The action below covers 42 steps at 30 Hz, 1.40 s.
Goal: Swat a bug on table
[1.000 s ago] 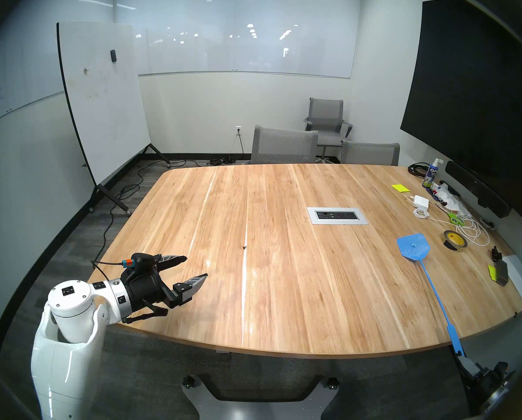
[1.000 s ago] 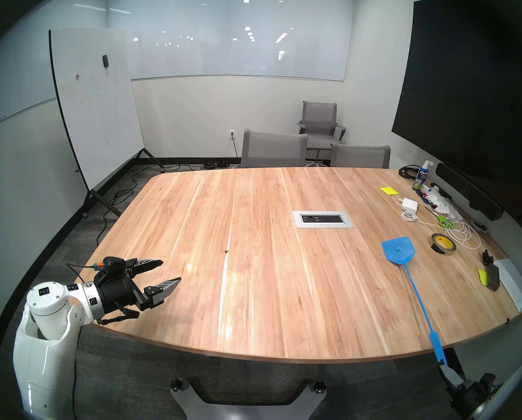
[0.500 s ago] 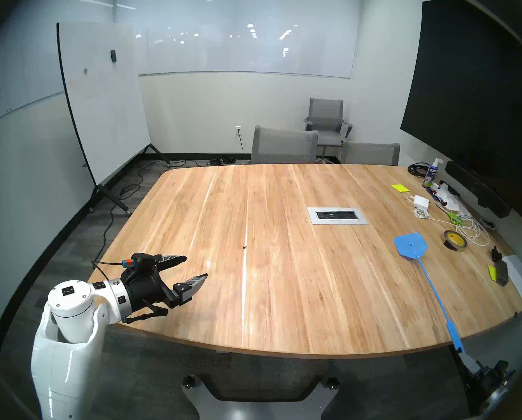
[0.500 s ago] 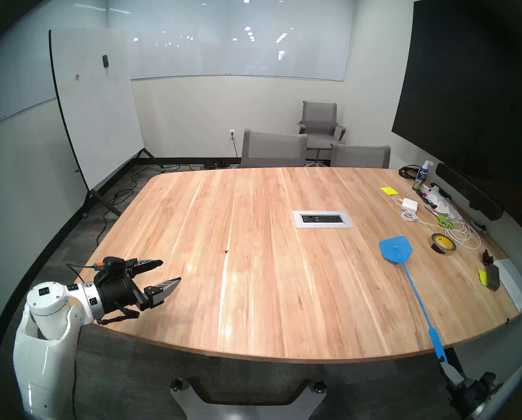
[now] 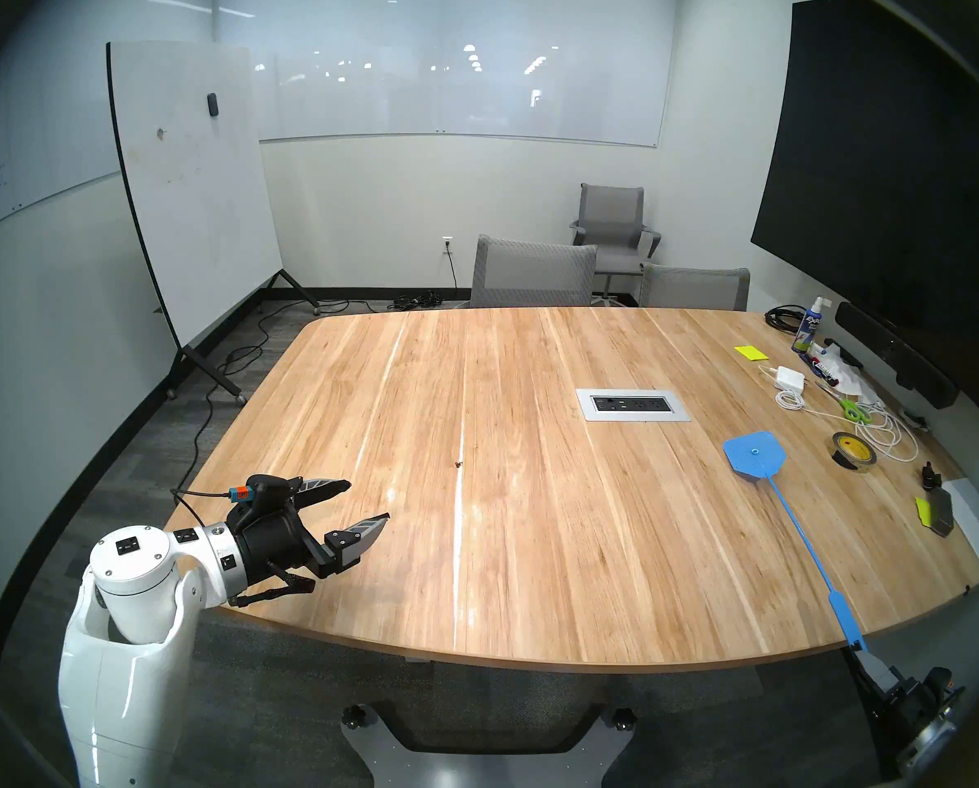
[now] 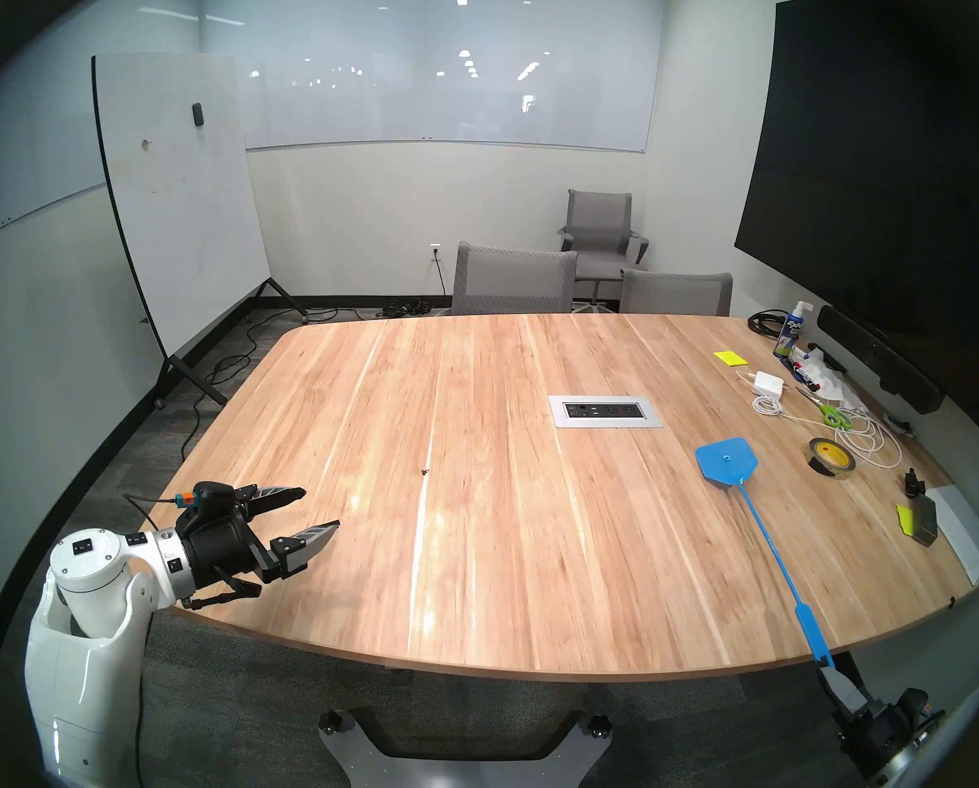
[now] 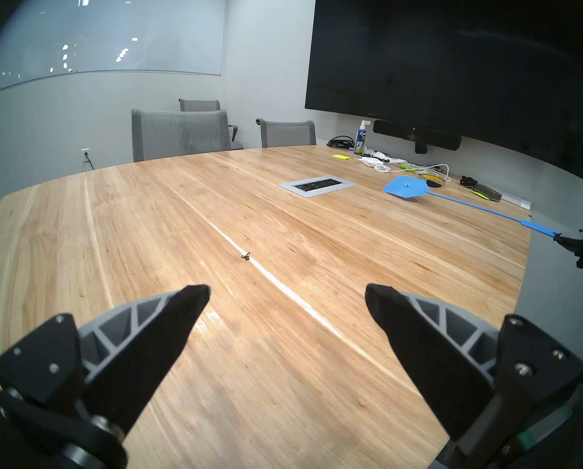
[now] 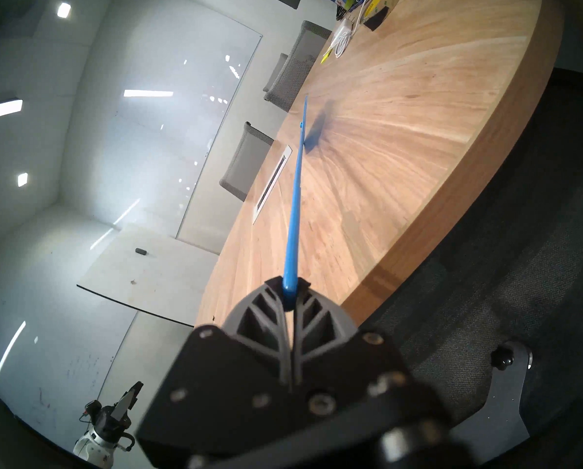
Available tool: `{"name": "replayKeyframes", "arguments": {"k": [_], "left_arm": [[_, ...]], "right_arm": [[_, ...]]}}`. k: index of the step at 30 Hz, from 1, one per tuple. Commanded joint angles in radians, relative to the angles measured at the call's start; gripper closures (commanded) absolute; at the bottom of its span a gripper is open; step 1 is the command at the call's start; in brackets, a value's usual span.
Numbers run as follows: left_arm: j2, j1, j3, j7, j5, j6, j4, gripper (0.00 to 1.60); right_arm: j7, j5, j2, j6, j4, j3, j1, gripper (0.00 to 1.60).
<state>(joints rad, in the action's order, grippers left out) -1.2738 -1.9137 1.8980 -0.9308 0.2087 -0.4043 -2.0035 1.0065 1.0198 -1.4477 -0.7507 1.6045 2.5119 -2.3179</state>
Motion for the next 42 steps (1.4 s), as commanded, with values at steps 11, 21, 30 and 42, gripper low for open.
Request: {"name": "replayKeyframes", "arguments": {"k": [11, 21, 30, 42], "left_arm": [[0.001, 0.002, 0.001, -0.003, 0.0, -0.001, -0.014, 0.0], [0.0, 0.002, 0.001, -0.004, -0.001, -0.001, -0.014, 0.0], [-0.001, 0.002, 0.001, -0.004, -0.002, -0.002, -0.015, 0.0], [-0.002, 0.003, 0.002, -0.005, -0.003, -0.002, -0.015, 0.0]], "right_arm": [[-0.136, -0.013, -0.054, -0.004, 0.133, -0.084, 0.097, 1.6], [-0.238, 0.001, -0.091, -0.014, 0.213, -0.135, 0.161, 1.6], [-0.313, 0.036, -0.106, -0.039, 0.234, -0.135, 0.218, 1.6], [-0.356, 0.054, -0.147, -0.066, 0.302, -0.153, 0.244, 1.6]]}}
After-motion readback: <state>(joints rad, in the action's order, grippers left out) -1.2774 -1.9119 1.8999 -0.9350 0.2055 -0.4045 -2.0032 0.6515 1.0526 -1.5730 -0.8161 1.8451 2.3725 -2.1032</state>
